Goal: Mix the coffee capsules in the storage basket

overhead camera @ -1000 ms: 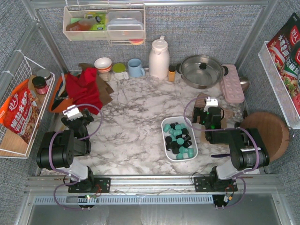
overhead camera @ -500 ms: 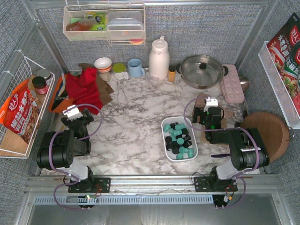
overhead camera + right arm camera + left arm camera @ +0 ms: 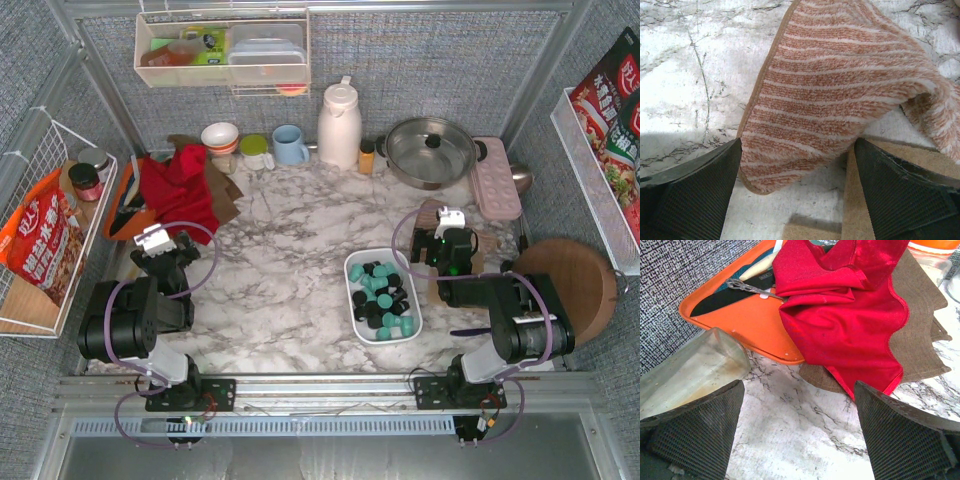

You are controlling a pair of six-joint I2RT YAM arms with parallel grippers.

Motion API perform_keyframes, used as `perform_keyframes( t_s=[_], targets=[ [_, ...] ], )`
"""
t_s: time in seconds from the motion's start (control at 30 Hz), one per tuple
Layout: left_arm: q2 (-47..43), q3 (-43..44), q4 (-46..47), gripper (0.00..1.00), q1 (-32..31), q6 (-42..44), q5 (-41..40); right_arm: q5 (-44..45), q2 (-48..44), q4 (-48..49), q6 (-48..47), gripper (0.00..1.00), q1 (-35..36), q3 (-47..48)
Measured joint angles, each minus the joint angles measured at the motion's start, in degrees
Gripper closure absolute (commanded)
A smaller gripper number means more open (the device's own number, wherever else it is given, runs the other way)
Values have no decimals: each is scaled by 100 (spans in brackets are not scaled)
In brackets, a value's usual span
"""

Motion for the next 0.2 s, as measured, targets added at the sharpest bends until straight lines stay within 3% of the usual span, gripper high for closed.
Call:
perform_keyframes(
  t_s=[0.2],
  targets=[
    [0,0,0,1,0,0,0,0,7,-28,0,1,0,42]
  ],
)
